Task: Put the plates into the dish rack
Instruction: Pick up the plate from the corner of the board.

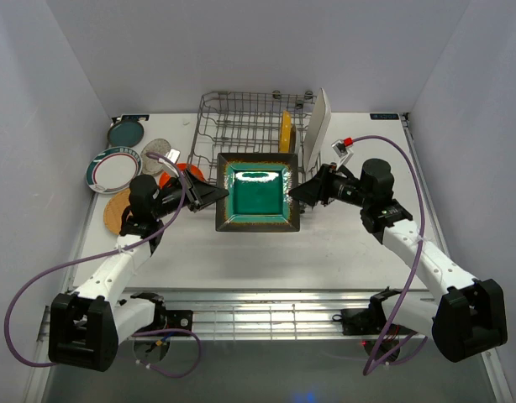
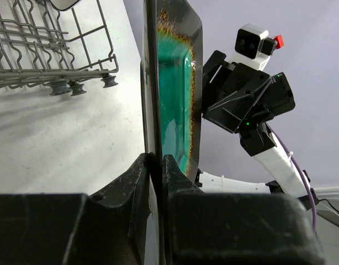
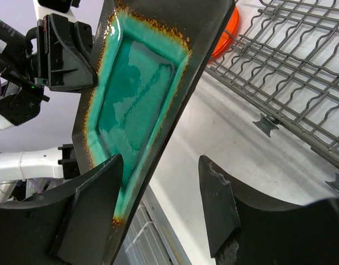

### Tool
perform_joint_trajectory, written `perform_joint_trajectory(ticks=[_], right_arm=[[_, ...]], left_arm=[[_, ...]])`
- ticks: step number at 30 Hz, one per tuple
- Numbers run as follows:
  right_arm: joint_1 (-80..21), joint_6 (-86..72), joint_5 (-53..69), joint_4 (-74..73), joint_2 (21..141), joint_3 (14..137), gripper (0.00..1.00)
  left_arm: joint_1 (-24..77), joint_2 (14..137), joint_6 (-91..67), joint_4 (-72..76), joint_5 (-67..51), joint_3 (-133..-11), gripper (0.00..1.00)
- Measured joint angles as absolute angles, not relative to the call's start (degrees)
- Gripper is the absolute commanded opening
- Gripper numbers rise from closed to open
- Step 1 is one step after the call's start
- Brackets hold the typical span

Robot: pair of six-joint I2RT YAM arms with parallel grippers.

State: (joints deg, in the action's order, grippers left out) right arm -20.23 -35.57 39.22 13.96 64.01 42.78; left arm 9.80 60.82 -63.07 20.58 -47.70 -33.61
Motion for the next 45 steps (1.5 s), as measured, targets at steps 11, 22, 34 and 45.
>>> perform_joint_trajectory(ticks=[11, 22, 34, 45], right_arm=[[-20.78, -36.12, 39.64, 15.22, 65.43, 42.54, 0.5], [-21.96, -36.07, 39.24, 15.57, 66.83, 42.52, 0.26], [-21.91, -37.34, 37.52, 15.05, 67.99, 42.54, 0.08], [-21.93, -37.12, 36.45, 14.66, 67.35, 42.5, 0.08]], left_arm=[[9.82, 63.11, -63.33, 22.39, -47.62, -33.61, 0.0], [10.41, 65.3, -63.48, 23.2, -47.35, -33.58, 0.0], [10.98, 66.32, -62.78, 25.3, -46.87, -33.52, 0.0], [11.16, 66.3, -63.9, 26.5, -47.13, -33.45, 0.4]])
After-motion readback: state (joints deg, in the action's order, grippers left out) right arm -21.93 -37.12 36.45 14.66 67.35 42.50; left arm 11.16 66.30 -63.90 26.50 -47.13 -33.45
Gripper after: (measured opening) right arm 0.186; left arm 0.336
